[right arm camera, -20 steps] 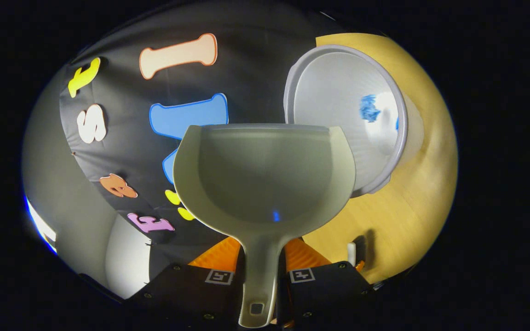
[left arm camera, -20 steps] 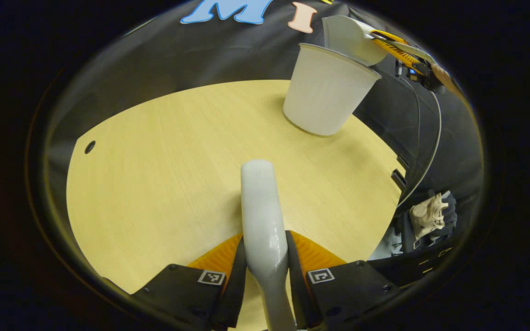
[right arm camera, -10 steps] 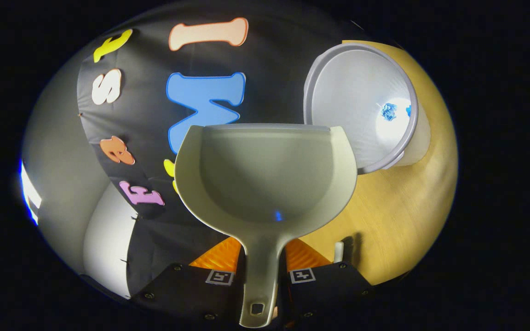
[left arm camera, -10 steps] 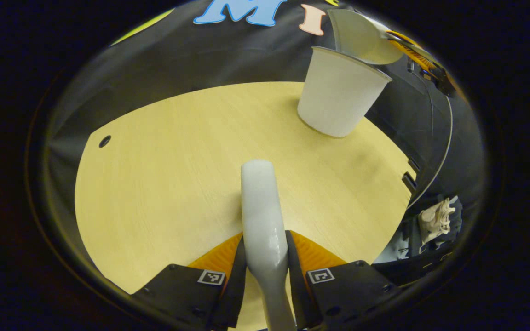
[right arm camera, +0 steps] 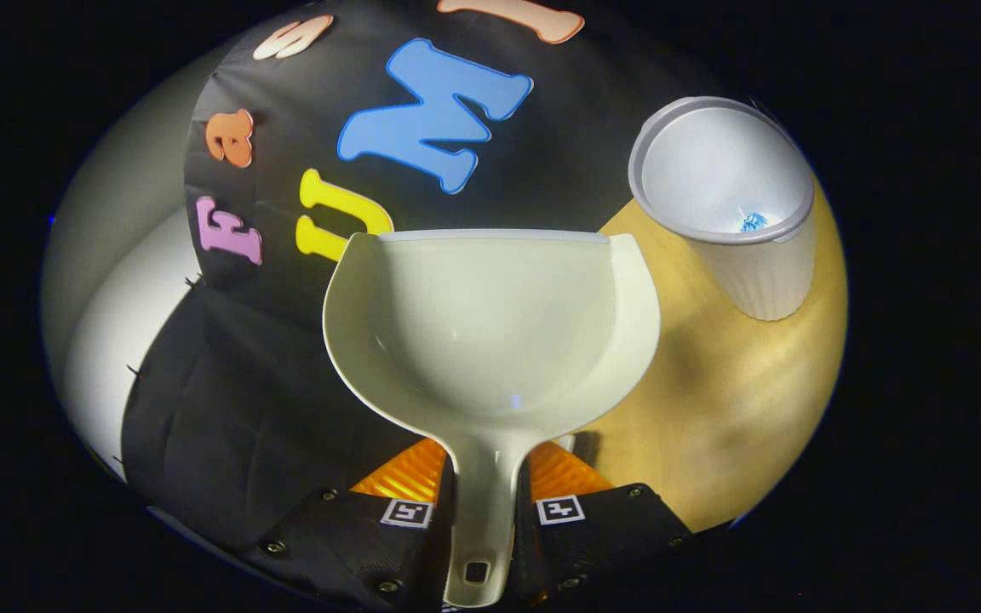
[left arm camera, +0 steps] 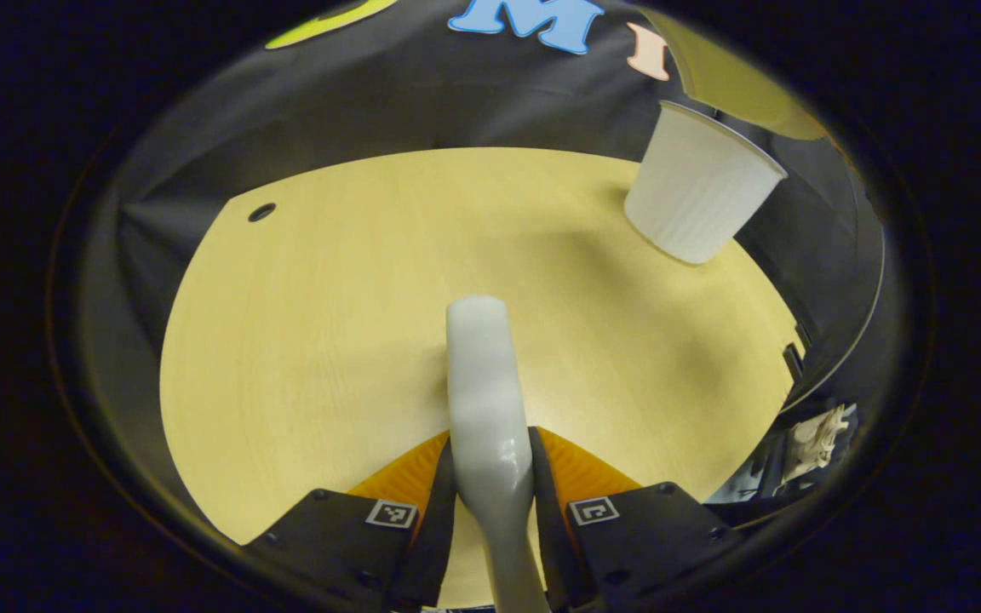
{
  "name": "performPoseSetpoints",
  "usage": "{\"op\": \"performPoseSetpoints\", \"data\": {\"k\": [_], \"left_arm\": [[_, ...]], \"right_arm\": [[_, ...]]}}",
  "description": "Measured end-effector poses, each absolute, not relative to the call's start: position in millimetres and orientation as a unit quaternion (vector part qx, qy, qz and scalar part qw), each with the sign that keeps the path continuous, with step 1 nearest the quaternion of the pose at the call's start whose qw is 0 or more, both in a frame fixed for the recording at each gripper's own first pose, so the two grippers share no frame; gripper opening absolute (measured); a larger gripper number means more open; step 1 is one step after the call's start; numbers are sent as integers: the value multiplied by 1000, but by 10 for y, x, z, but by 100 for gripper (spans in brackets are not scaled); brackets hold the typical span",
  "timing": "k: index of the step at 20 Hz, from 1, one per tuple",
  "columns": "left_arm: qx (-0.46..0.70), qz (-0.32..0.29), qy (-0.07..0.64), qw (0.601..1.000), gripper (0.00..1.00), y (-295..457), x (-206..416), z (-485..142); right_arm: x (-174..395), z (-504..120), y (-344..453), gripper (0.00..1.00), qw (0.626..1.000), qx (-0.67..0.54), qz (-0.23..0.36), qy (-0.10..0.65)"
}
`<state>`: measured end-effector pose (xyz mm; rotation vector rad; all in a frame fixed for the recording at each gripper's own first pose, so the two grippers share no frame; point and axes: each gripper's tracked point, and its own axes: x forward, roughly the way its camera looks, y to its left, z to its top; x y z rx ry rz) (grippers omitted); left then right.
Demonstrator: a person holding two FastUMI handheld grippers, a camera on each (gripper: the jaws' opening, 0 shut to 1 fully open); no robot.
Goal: Pick up the small broom and dustpan from the desktop, sweep the trash into the dustpan with the broom, and then empty the trash into the garbage bin.
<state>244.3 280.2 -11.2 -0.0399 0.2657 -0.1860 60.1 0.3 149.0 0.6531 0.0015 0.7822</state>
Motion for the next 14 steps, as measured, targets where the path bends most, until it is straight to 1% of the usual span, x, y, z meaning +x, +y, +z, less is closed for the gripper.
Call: {"op": "performPoseSetpoints", "data": {"k": [2,3,4,9,10,11,12,13,14], "left_arm": [[-32,-85,134,987,51,2906,2450,-146],[-35,-84,136,987,48,2926,2455,-146],[-37,-82,136,987,48,2969,2460,-142],[-43,-81,144,985,48,3037,2498,-188],[-42,-80,144,985,51,3057,2510,-184],[-41,-75,145,986,51,3059,2511,-192],[-41,-69,146,986,48,3097,2521,-187],[-42,-66,146,986,51,3107,2535,-211],[-43,-63,147,986,48,3101,2543,-217]], "right_arm": [[766,1287,120,30,903,275,332,10],[849,1173,158,30,915,260,310,15],[920,1067,203,30,925,245,290,21],[1303,586,269,30,959,185,211,47],[1377,469,249,30,965,171,192,52],[1480,371,210,30,971,157,172,55],[1576,260,148,30,977,141,151,57],[1657,140,80,30,982,123,130,61],[1740,4,42,30,986,107,109,67]]}}
